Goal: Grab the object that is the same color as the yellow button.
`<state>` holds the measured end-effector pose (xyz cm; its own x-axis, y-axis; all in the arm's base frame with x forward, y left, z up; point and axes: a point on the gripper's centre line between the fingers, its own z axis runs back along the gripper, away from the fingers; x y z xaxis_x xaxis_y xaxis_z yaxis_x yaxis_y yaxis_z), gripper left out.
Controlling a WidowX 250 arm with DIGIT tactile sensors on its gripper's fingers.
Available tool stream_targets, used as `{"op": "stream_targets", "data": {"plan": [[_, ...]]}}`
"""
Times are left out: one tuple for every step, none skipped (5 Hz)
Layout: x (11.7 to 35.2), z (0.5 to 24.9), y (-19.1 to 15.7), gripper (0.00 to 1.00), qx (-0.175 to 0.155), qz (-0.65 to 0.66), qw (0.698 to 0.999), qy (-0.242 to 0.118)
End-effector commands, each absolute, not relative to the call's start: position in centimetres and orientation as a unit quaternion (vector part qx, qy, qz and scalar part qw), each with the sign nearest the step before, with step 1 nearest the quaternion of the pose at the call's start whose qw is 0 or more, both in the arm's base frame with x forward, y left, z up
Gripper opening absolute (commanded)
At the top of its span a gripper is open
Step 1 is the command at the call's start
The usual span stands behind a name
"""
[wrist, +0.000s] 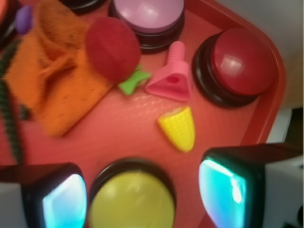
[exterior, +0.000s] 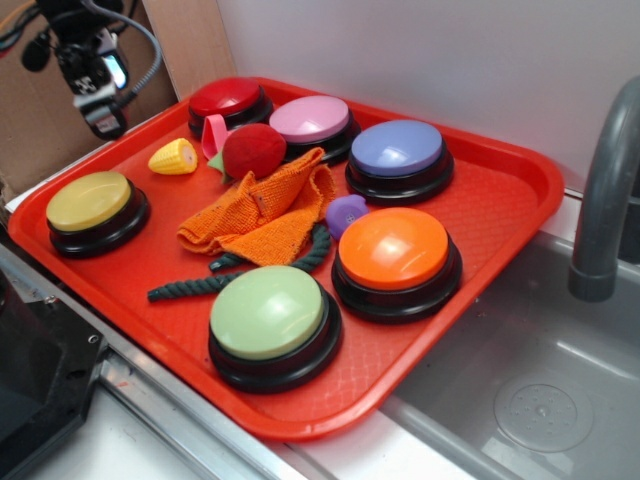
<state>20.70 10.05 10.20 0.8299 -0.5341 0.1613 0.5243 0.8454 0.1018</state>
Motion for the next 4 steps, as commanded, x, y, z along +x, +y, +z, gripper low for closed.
{"op": "stream_targets", "data": {"plan": [[24.1,6.7,11.6,1.00,0.050,-0.238,0.965,-0.097],[24.5,5.4,12.6,1.00,0.051,-0.220,0.970,-0.093],[24.7,4.0,12.9,1.00,0.037,-0.202,0.974,-0.096],[24.7,3.2,13.0,1.00,0.035,-0.193,0.976,-0.093]]}}
